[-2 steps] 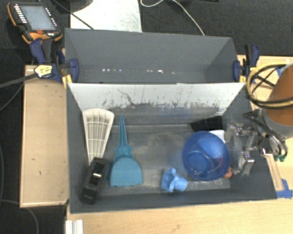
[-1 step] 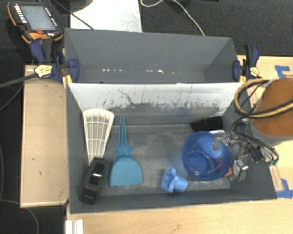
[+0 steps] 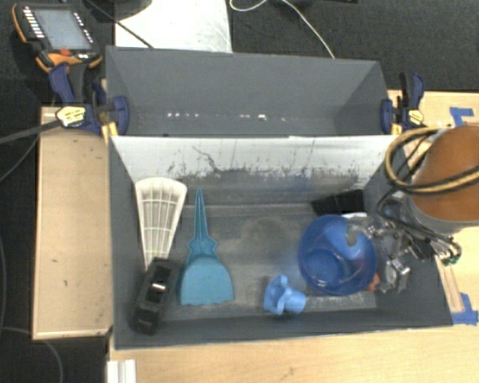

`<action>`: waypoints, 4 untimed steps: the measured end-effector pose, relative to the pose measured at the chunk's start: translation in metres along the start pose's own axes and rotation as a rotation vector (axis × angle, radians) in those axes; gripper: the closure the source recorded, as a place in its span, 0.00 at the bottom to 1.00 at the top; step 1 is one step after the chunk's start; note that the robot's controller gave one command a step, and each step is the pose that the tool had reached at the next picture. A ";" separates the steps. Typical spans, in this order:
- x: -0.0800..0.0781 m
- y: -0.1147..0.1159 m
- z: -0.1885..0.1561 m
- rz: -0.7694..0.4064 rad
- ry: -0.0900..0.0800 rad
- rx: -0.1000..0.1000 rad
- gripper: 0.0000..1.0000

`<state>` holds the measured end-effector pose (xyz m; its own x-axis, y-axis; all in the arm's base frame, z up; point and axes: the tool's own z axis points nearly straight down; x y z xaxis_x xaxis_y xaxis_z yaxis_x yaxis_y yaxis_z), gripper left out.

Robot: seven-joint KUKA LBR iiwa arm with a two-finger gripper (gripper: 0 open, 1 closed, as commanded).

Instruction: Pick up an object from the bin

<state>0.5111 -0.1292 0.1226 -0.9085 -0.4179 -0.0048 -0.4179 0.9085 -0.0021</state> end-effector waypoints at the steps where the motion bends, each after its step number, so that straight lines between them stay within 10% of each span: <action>1: 0.022 0.013 -0.006 -0.111 0.003 -0.002 0.00; 2: 0.022 0.021 0.051 -0.260 -0.011 0.006 0.00; 3: -0.002 0.015 0.052 -0.548 0.021 -0.016 1.00; 4: -0.002 0.015 0.052 -0.548 0.021 -0.016 1.00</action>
Offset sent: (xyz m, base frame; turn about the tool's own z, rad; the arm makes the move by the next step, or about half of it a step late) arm -0.0325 0.0092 -0.0526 -0.2617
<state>0.5069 -0.1150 0.0708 -0.5574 -0.8301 0.0128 -0.8300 0.5576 0.0168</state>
